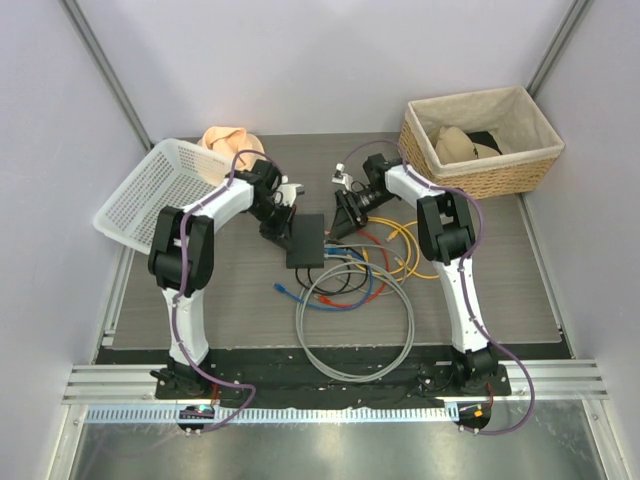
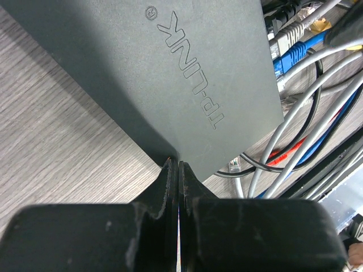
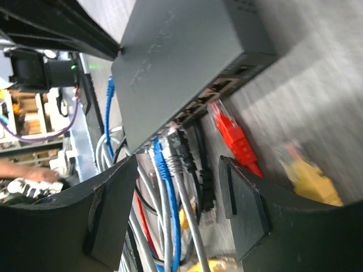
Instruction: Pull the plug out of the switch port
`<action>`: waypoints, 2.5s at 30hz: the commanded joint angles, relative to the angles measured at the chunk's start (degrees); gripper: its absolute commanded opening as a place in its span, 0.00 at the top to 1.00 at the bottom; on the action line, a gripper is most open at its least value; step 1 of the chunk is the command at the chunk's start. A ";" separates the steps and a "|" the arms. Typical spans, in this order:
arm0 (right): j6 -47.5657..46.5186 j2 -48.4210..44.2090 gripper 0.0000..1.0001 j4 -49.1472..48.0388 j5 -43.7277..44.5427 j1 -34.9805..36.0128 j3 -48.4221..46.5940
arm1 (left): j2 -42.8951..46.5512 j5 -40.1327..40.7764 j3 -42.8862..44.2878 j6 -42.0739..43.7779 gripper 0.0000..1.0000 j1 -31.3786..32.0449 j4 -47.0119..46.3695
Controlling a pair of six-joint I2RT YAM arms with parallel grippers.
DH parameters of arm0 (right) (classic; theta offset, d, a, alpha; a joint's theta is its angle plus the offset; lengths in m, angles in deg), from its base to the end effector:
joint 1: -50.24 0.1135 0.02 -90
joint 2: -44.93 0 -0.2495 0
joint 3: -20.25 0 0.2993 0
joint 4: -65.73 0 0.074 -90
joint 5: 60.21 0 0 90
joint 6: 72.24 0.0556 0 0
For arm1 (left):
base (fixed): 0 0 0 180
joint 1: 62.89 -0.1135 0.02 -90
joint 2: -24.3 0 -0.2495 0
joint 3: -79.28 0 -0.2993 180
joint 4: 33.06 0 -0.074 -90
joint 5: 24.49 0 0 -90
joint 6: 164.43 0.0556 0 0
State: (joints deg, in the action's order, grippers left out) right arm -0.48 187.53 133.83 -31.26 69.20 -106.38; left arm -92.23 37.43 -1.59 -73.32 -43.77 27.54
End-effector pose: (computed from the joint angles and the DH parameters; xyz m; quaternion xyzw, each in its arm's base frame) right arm 0.4726 0.2138 0.0823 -0.2993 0.8069 0.5075 0.0414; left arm 0.4096 -0.1697 0.1269 0.1944 0.9454 -0.2542 0.0624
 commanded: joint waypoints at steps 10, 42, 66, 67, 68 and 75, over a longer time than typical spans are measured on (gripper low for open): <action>-5.14 5.93 0.38 3.15 0.06 2.31 -2.00 | -2.56 2.06 -0.29 1.01 1.00 0.22 -0.17; 9.28 9.01 0.78 -7.58 7.44 3.89 -2.53 | -2.74 3.90 -1.52 1.80 1.00 3.03 -0.26; -3.02 8.30 0.99 2.17 7.71 1.34 0.02 | -2.91 4.61 -0.56 2.15 1.00 3.39 -0.17; -3.46 8.39 0.99 2.87 8.14 1.17 -0.24 | -2.91 4.70 -0.38 2.24 1.00 3.39 -0.17; -3.73 8.48 0.99 3.32 8.50 1.08 -0.68 | -2.83 4.87 -0.30 2.24 1.00 3.39 -0.08; -0.83 8.92 0.99 0.33 8.15 -0.41 -3.23 | -1.77 5.40 -1.52 3.03 1.00 3.56 0.45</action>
State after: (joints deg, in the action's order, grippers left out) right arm 1.16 193.83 135.20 -37.36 69.97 -109.31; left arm -92.82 37.48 -1.00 -72.84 -41.09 27.48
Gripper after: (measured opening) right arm 0.088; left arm 0.015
